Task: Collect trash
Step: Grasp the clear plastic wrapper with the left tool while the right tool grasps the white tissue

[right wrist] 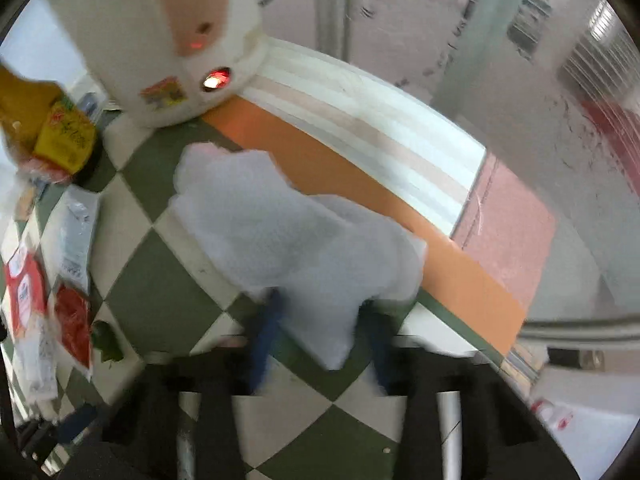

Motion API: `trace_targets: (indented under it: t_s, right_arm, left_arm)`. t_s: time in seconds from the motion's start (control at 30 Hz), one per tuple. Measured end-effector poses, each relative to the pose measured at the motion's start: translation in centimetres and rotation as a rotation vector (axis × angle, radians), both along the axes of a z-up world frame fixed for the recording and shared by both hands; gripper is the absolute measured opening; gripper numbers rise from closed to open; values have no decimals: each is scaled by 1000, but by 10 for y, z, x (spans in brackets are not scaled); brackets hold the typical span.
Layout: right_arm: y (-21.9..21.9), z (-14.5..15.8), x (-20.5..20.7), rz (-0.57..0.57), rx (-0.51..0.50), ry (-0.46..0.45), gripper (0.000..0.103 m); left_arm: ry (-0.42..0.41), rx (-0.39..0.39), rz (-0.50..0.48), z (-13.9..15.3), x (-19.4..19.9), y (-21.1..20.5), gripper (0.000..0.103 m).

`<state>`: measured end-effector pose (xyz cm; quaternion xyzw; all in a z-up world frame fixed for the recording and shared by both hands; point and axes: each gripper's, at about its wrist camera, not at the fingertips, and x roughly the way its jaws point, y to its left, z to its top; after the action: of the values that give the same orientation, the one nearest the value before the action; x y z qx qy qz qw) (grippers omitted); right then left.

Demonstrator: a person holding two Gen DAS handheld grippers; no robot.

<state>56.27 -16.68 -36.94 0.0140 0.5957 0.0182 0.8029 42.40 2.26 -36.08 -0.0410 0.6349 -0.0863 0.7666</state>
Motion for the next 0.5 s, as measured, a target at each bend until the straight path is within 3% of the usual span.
trace_targets:
  t_s: [0.1, 0.27, 0.37, 0.5]
  right_arm:
    - [-14, 15, -19, -17, 47, -21, 7]
    - [-51, 44, -76, -78, 126, -54, 7]
    - [-69, 48, -114, -119, 163, -50, 7]
    - [-91, 37, -159, -176, 194, -28, 7]
  left_arm:
    - [19, 16, -50, -2, -4, -10, 63]
    - [50, -40, -182, 5, -39, -32, 64]
    - [97, 22, -278, -13, -62, -53, 63]
    - [34, 112, -314, -17, -77, -68, 60]
